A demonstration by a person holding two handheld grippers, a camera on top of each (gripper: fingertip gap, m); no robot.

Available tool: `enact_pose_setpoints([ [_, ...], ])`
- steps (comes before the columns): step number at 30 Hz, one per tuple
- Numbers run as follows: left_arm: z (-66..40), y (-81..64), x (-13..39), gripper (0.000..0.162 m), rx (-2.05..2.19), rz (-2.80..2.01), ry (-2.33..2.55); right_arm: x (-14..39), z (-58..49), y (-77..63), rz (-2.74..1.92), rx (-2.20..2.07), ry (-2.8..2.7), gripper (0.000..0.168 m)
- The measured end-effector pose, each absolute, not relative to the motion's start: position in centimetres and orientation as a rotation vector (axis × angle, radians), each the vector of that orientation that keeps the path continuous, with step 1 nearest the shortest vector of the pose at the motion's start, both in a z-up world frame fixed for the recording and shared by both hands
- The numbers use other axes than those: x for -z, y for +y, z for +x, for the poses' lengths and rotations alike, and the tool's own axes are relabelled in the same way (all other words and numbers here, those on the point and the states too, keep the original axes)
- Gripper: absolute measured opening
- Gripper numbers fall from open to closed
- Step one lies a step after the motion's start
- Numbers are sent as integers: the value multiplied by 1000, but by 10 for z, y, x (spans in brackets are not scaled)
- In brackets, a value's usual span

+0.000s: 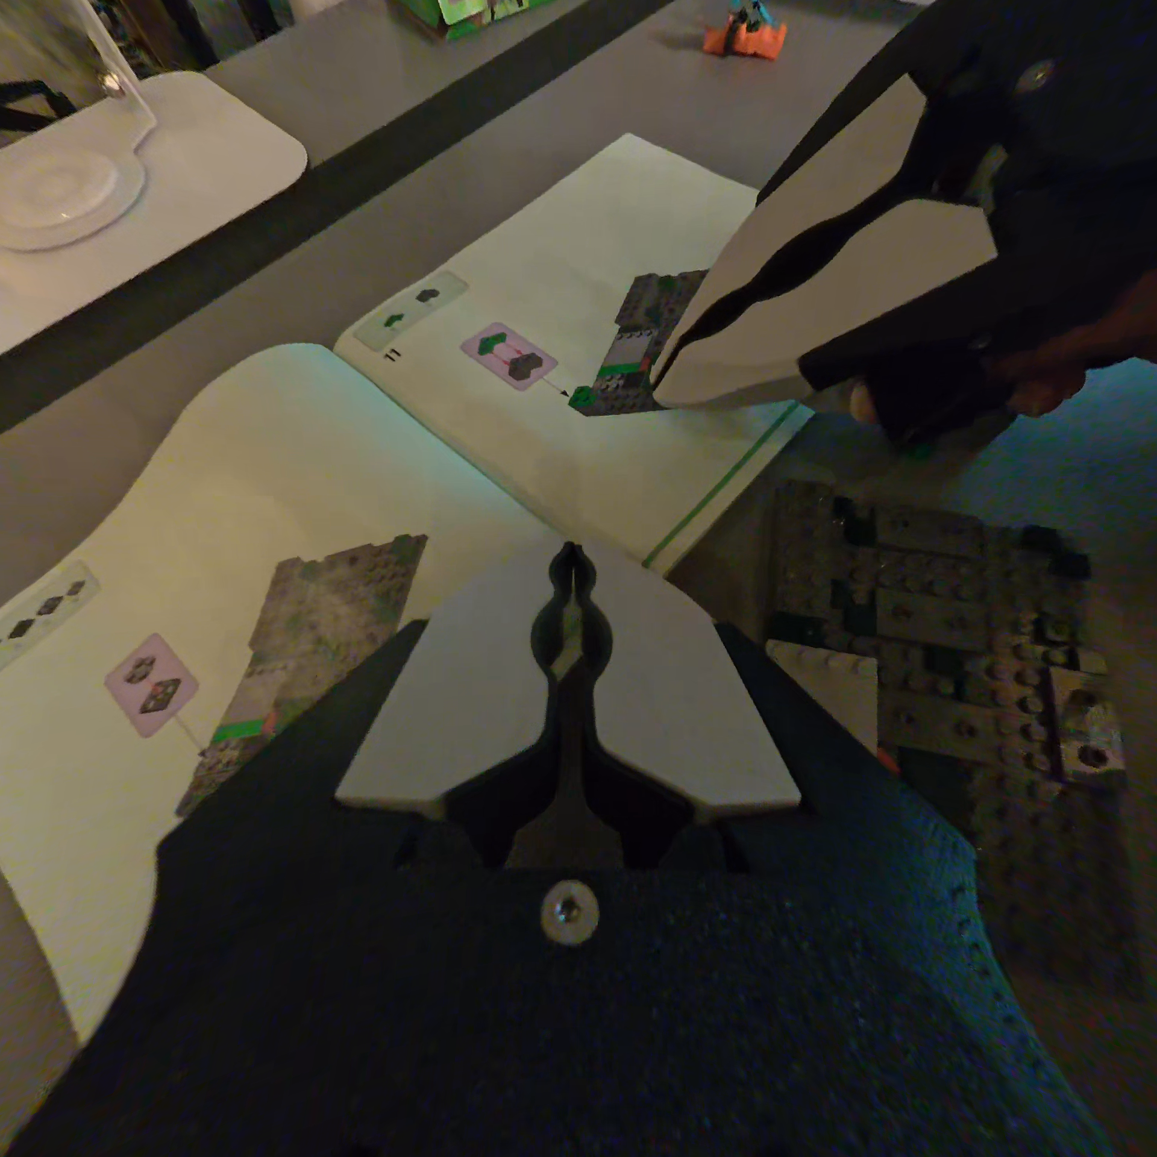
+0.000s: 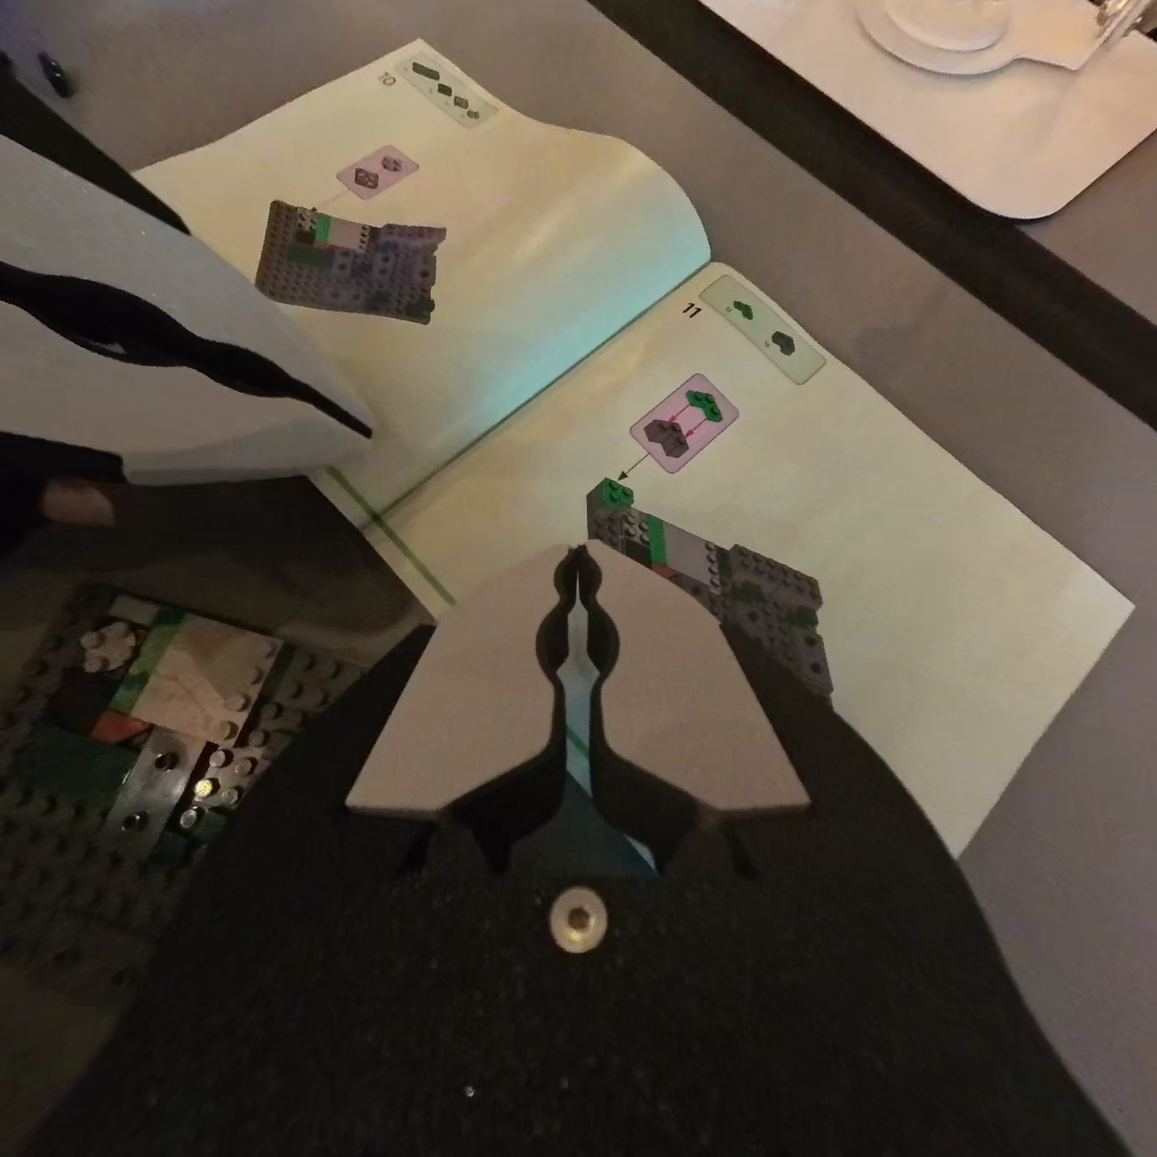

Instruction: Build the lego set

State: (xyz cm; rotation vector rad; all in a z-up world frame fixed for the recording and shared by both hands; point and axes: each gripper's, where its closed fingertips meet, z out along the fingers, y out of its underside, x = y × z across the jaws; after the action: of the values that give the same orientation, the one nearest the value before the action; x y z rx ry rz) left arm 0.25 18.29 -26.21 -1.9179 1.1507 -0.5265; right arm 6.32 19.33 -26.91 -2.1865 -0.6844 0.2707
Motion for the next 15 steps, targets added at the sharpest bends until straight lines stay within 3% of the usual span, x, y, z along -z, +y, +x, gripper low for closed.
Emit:
enact_pose_setpoints([
  [8, -1, 184, 260, 0, 508, -1901, 1142, 267, 63, 193, -2168, -272, -699, 0],
  [15, -7, 180, 257, 0, 498, -1876, 1151, 224, 99, 168, -1975, -330, -907, 0],
])
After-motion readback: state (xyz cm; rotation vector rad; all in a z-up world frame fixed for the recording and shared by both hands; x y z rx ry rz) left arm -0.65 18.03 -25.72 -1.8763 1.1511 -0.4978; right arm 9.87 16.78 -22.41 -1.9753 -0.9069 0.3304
